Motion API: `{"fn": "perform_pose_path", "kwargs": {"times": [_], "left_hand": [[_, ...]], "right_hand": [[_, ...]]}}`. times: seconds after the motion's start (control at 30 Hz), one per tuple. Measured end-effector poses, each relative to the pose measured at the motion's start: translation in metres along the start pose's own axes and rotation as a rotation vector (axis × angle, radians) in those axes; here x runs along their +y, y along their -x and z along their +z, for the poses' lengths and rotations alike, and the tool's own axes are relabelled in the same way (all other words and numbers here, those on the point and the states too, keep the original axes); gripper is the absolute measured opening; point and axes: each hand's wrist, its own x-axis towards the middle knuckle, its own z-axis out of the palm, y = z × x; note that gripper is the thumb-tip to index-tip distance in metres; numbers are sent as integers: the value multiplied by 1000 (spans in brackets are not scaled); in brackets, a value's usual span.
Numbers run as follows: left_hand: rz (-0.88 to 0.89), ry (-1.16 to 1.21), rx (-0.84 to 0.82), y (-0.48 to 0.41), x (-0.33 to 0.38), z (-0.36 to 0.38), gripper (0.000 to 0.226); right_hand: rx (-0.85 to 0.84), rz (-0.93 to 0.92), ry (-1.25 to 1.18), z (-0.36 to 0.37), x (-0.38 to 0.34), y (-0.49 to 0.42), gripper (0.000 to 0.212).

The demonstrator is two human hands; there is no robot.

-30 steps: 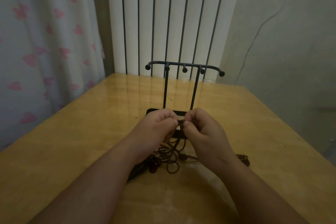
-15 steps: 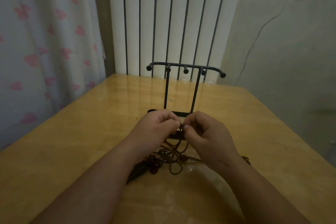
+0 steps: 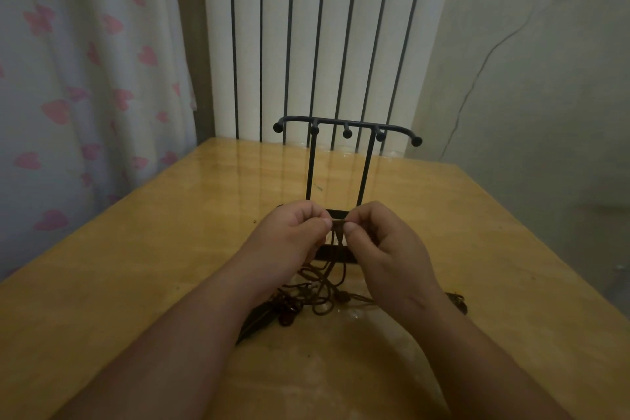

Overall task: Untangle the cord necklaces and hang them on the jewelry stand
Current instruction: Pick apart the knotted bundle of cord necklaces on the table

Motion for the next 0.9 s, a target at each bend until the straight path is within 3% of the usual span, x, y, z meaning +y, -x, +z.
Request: {"fn": "perform_pose_path", "kwargs": {"times": [0.33,0.67,0.9], "left_hand": [[-4,-54,10,-2,-5,1,19],[24,-43,-54,1,-3,0,14],[-51,208,81,-3,-5,1,29]], "right_hand": [[-29,-4,127,-5,0,-1,15],[-35,29,58,-6,-4,-1,14],[-56,126,-153,-7,-6,-2,12]]}}
